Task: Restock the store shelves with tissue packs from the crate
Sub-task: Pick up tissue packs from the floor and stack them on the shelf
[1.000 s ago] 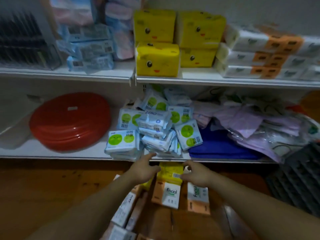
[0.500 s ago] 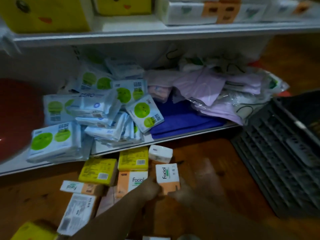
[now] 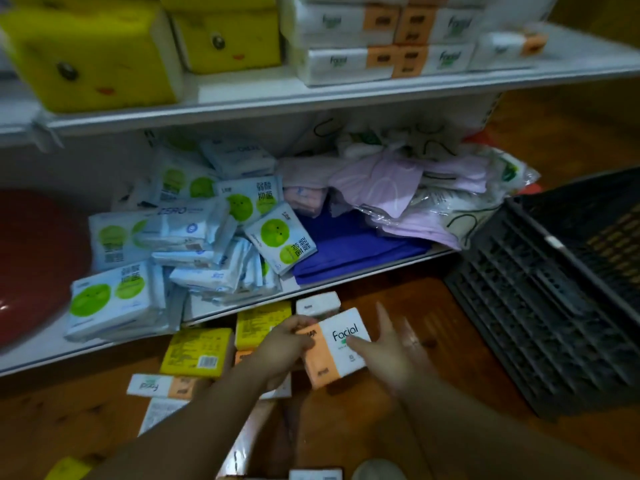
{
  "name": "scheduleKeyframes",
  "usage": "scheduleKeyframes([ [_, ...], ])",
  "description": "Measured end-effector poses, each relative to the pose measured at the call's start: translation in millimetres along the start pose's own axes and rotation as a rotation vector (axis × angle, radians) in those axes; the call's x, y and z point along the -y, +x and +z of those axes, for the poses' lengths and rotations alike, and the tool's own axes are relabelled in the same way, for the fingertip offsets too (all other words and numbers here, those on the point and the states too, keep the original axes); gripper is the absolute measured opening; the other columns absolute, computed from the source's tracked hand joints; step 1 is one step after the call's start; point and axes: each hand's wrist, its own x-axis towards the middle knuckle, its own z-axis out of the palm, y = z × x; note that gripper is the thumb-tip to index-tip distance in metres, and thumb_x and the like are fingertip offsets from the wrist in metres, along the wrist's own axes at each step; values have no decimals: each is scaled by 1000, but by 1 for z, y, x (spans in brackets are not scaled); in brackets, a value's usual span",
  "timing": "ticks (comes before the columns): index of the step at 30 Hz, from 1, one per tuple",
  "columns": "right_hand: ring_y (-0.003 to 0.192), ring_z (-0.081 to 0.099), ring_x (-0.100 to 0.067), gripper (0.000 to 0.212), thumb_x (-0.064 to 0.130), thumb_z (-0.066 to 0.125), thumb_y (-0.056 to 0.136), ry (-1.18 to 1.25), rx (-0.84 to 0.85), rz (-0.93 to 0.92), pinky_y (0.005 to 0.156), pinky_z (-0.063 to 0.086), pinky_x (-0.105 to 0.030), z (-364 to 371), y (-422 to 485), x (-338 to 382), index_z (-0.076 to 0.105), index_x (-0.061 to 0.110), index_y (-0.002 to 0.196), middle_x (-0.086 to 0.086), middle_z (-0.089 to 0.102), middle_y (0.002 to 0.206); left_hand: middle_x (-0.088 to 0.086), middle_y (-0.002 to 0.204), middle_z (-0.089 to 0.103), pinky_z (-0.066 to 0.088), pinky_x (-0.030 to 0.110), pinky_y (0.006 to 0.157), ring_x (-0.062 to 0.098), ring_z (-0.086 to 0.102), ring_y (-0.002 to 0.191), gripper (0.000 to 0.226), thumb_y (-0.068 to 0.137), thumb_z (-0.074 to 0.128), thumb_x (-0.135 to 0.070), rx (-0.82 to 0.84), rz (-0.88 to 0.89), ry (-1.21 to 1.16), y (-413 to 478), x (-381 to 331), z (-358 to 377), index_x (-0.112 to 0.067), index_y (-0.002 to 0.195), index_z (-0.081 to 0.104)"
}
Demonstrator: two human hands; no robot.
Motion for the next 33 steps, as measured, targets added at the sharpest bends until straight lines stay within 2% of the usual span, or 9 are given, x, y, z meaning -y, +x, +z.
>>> scheduleKeyframes([
  [5, 78, 66, -8, 33, 6, 56, 92, -50, -14, -241, 59, 53, -15, -13, -38, 86, 53, 14, 124, 2, 66, 94, 14, 98, 54, 51, 42, 69, 26, 60, 76, 31, 89, 56, 3, -80, 224, -158, -44, -55, -10, -15, 107, 40],
  [11, 84, 58, -5, 22, 7, 55, 92, -49, -123, -592, 68, 51, -19, 3, -96, 184, 46, 17, 109, 11, 55, 96, 6, 97, 55, 54, 36, 70, 21, 61, 87, 26, 83, 65, 0, -110, 461, -67, -119, -127, -28, -14, 88, 43],
  [15, 89, 55, -2, 29, 11, 59, 91, -80, -72, -741, 67, 47, -13, 14, -130, 228, 42, 23, 111, 16, 51, 99, 6, 99, 56, 52, 34, 71, 20, 59, 82, 21, 85, 63, -3, -206, 627, 4, -165, -177, -49, -15, 90, 47],
  [18, 103, 58, -11, 48, 6, 65, 85, -111, 15, -788, 79, 54, -27, 16, -153, 253, 42, 28, 121, 9, 56, 112, 5, 106, 57, 54, 43, 86, 24, 62, 92, 18, 85, 63, -6, -283, 708, 19, -189, -203, -55, -17, 94, 50],
  [21, 98, 60, -2, 53, -5, 64, 81, -144, 77, -837, 78, 54, -24, 8, -178, 270, 45, 39, 104, 10, 61, 107, 6, 107, 60, 53, 42, 86, 24, 61, 96, 21, 85, 63, -8, -300, 772, 61, -208, -220, -47, -23, 93, 49],
  [23, 101, 61, -5, 54, -6, 63, 80, -153, 30, -875, 84, 54, -29, -4, -192, 278, 46, 41, 102, 5, 62, 112, 3, 105, 61, 53, 42, 87, 22, 61, 97, 21, 85, 63, -9, -281, 815, 70, -219, -229, -36, -25, 92, 50],
  [27, 114, 49, -10, 67, 4, 64, 84, -283, -135, -902, 92, 43, -20, -36, -206, 282, 38, 31, 139, 1, 43, 127, -6, 99, 62, 51, 36, 88, 17, 61, 96, 19, 87, 60, -9, -249, 869, 150, -238, -240, -2, -26, 93, 54],
  [29, 113, 39, -8, 67, 11, 65, 86, -421, -212, -900, 88, 31, -9, -57, -206, 282, 36, 31, 142, 3, 30, 123, -5, 99, 63, 50, 34, 88, 14, 61, 95, 17, 87, 61, -10, -231, 890, 200, -243, -247, 20, -26, 93, 55],
  [33, 118, 37, -13, 72, 19, 68, 85, -572, -337, -873, 96, 30, -14, -106, -193, 284, 31, 37, 144, 0, 23, 133, -3, 98, 64, 50, 29, 82, 15, 62, 92, 15, 86, 61, -10, -219, 897, 314, -233, -266, 73, -22, 93, 56],
])
